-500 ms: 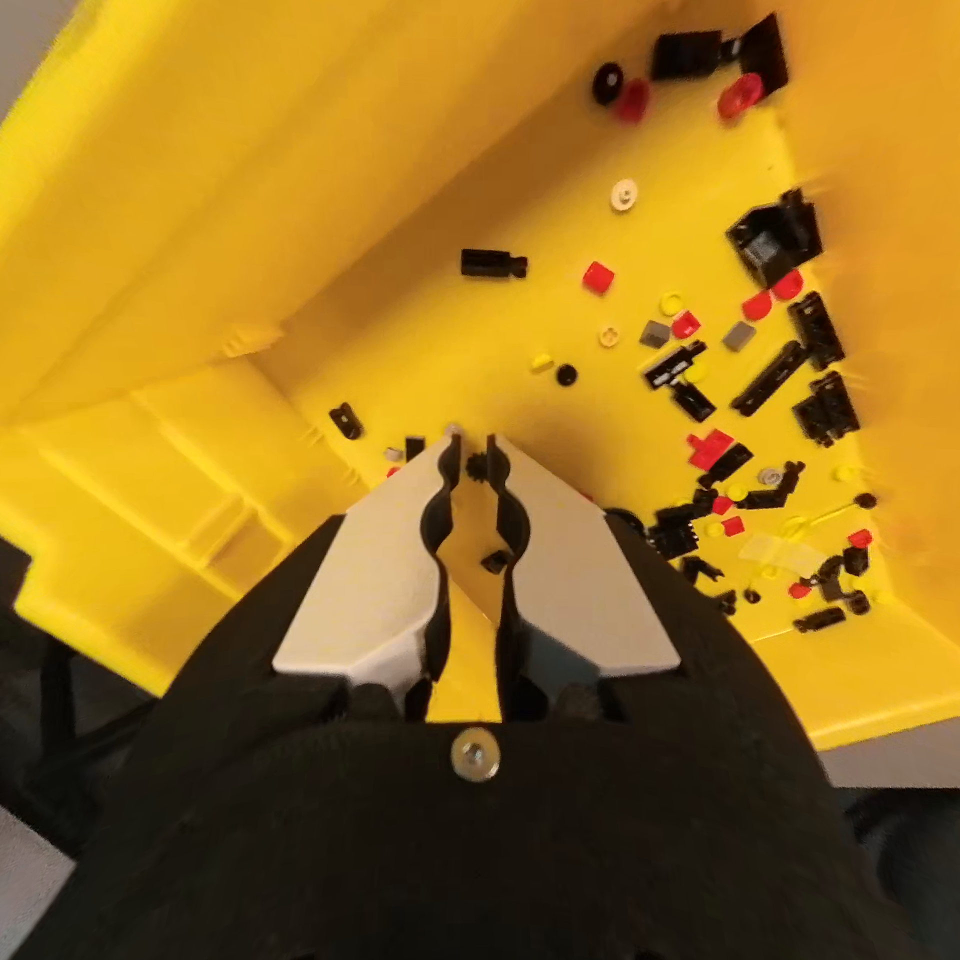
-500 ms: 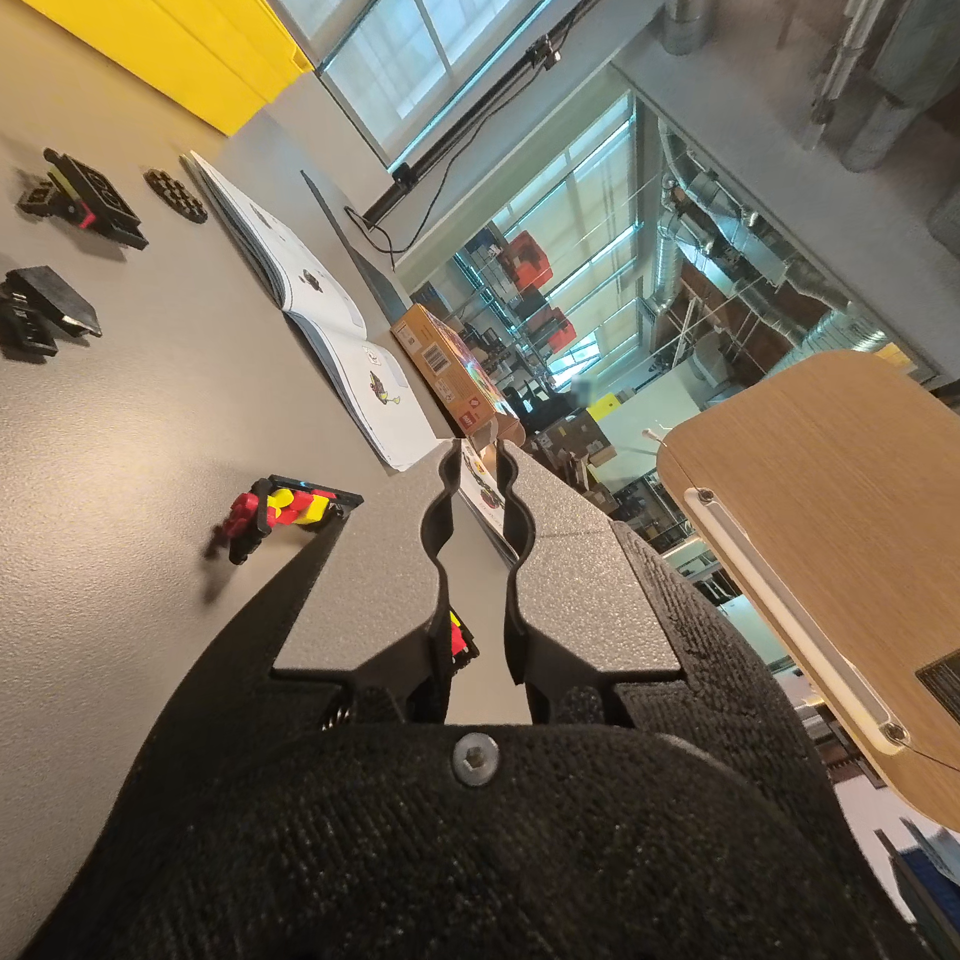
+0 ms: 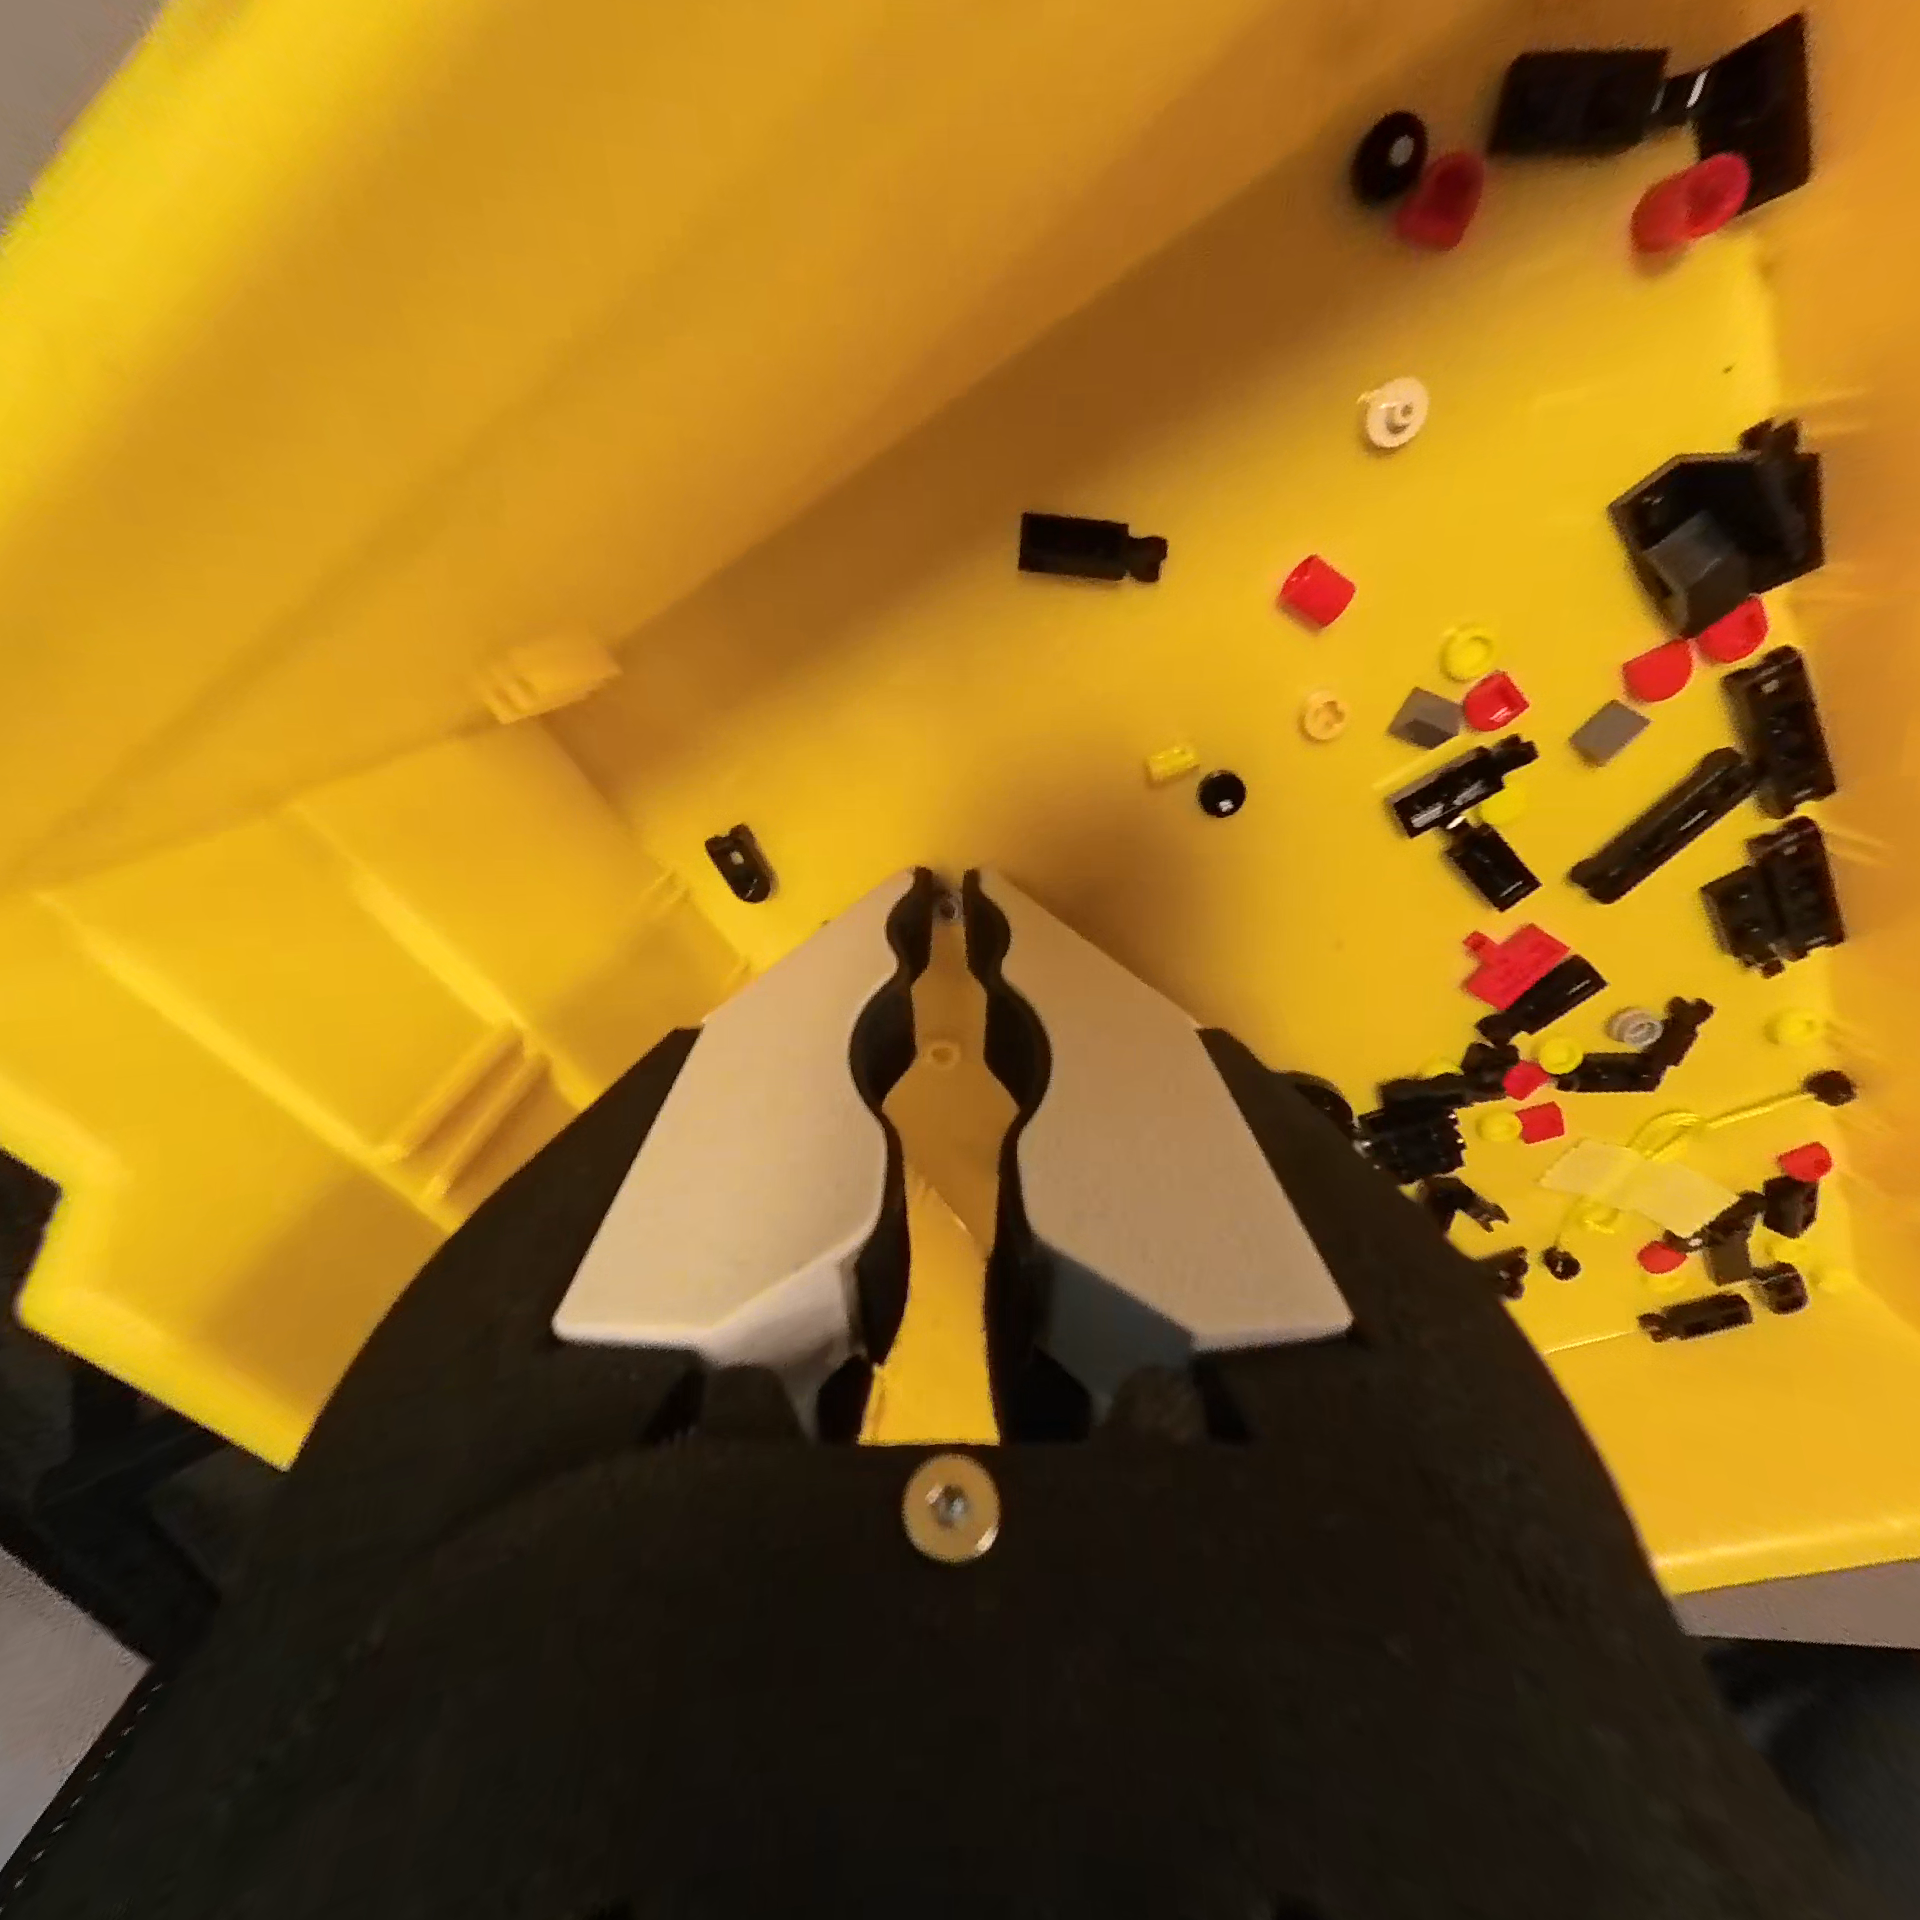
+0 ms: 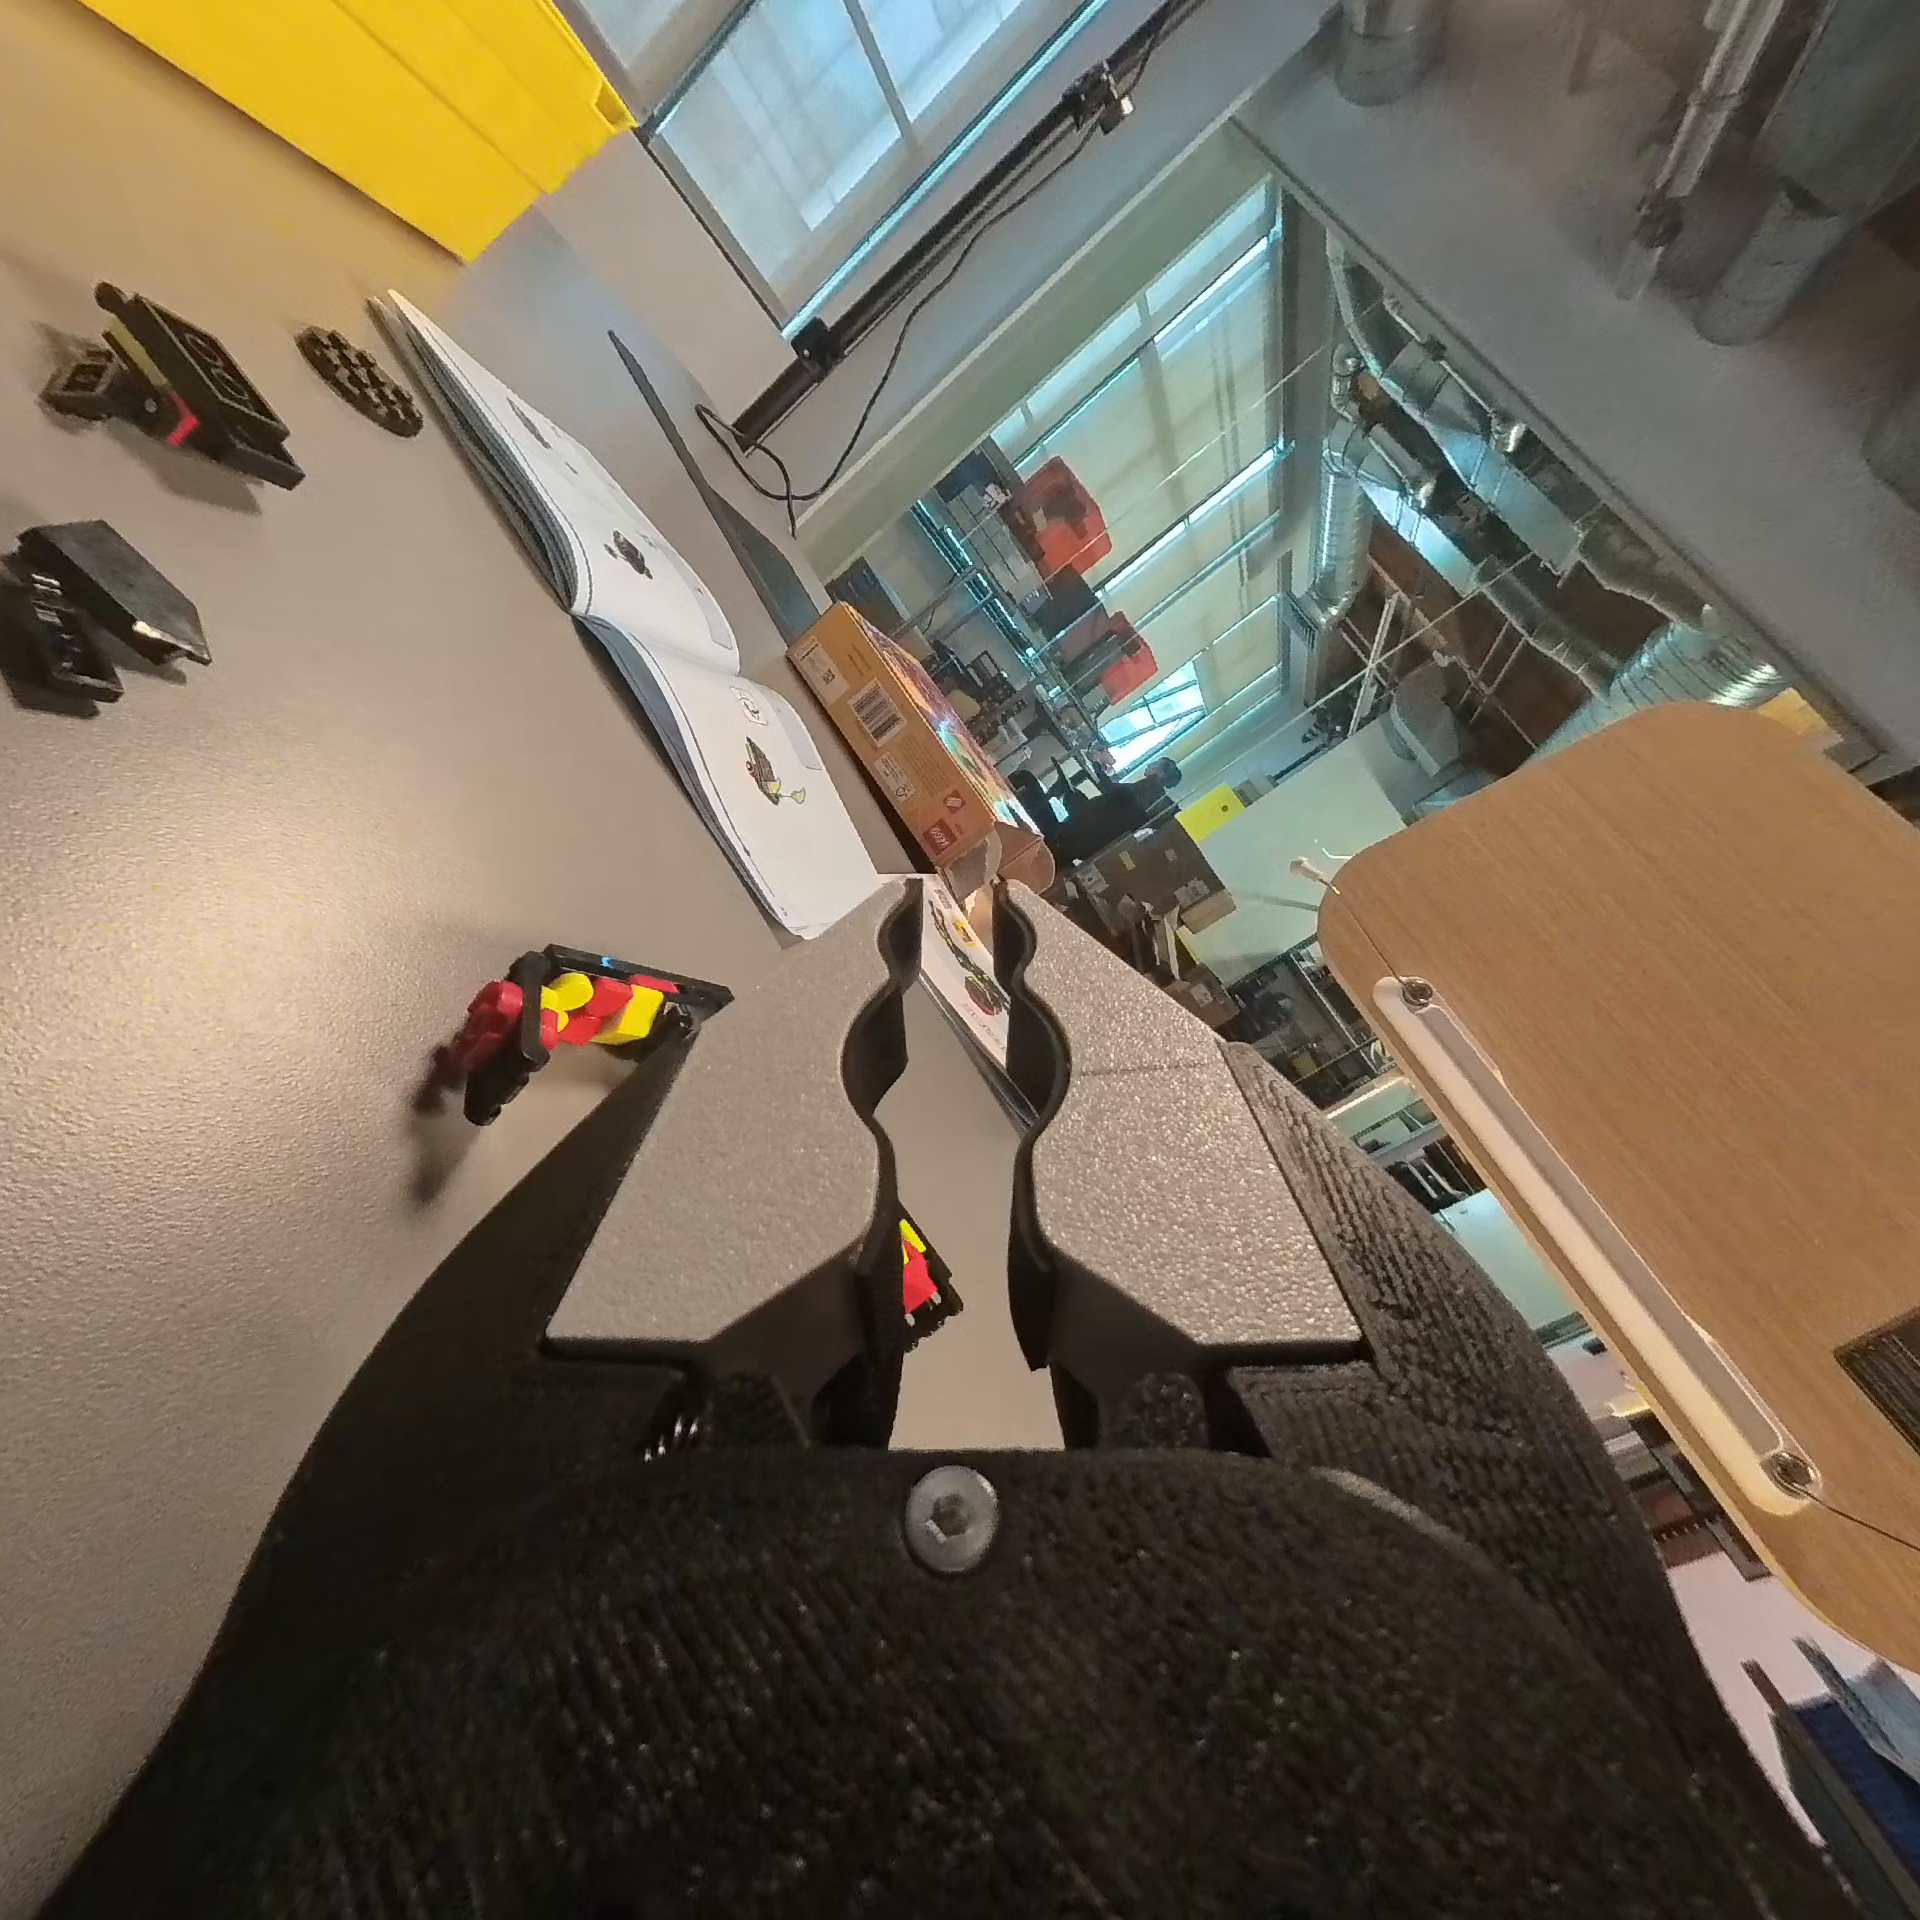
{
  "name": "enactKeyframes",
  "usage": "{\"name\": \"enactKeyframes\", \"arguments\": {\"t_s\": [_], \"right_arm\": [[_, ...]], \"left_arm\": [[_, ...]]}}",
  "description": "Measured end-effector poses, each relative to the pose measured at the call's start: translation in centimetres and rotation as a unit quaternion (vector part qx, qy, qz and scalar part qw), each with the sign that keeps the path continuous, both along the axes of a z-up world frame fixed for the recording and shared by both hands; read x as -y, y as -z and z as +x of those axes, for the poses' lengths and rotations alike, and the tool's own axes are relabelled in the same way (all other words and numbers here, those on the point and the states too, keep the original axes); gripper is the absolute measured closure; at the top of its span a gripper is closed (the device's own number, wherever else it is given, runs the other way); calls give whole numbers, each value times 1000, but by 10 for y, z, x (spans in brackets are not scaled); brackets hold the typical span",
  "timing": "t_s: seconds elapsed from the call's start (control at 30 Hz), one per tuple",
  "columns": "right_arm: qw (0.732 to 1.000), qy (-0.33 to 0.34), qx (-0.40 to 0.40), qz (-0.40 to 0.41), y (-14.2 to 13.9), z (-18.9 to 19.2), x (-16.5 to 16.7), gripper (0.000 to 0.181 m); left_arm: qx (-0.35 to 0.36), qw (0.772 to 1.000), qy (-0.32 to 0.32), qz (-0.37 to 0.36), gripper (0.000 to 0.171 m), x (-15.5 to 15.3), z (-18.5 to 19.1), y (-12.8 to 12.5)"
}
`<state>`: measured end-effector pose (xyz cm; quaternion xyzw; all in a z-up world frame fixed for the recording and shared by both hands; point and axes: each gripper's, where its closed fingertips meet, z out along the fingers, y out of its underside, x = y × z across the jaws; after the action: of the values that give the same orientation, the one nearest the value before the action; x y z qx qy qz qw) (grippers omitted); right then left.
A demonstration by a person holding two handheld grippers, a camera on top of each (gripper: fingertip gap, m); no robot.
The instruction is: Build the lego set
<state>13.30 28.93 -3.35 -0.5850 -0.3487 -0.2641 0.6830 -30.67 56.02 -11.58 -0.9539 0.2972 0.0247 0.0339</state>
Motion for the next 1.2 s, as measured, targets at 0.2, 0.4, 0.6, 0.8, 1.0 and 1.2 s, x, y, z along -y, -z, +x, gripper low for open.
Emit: {"name": "enactKeyframes", "arguments": {"t_s": [0.2, 0.4, 0.6, 0.8, 1.0, 1.2], "right_arm": [[1000, -2, 0, -2, 1, -1, 0, 170], [1000, 0, 2, -2, 1, -1, 0, 170], [1000, -6, 5, -6, 3, -3, 0, 170], [1000, -5, 9, -7, 4, -4, 0, 170], [1000, -5, 10, -7, 4, -4, 0, 170], [1000, -5, 10, -8, 4, -3, 0, 170]], "left_arm": [[-12, 1000, 23, 10, 171, 4, 1, 0], [-3, 1000, 15, 6, 165, 16, 2, -12], [-72, 995, 69, -28, 159, 48, -16, -22], [-69, 994, 41, -69, 157, 63, -17, -11], [-78, 993, 35, -86, 159, 69, -19, -4], [-74, 993, 31, -83, 167, 66, -20, -1]]}}
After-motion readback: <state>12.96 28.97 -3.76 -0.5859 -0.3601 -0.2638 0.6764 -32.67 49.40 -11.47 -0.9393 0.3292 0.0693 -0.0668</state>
